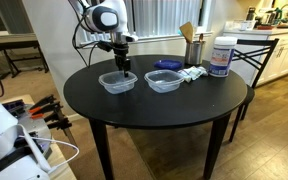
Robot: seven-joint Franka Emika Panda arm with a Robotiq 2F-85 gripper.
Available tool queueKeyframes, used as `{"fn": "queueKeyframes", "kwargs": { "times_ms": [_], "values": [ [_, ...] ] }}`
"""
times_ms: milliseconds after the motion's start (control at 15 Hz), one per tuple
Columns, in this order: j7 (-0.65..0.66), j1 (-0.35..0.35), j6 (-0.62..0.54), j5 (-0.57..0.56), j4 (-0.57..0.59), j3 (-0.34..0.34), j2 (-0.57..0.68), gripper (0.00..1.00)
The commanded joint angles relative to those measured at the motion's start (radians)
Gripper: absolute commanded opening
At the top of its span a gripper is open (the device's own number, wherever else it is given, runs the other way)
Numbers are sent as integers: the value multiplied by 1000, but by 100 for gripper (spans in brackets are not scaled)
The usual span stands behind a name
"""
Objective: Put the bowl closest to you in the bowl furthest to you
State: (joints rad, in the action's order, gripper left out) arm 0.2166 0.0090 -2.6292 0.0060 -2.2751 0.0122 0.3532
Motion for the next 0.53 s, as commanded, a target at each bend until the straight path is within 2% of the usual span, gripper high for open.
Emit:
{"fn": "queueKeyframes", "kwargs": {
  "times_ms": [0,400,467],
  "values": [
    [-19,2,-3,16,30,8,31,41],
    [-11,-2,10,17,20,23,16,3],
    [-4,3,27,14,8,26,0,2]
  ]
}}
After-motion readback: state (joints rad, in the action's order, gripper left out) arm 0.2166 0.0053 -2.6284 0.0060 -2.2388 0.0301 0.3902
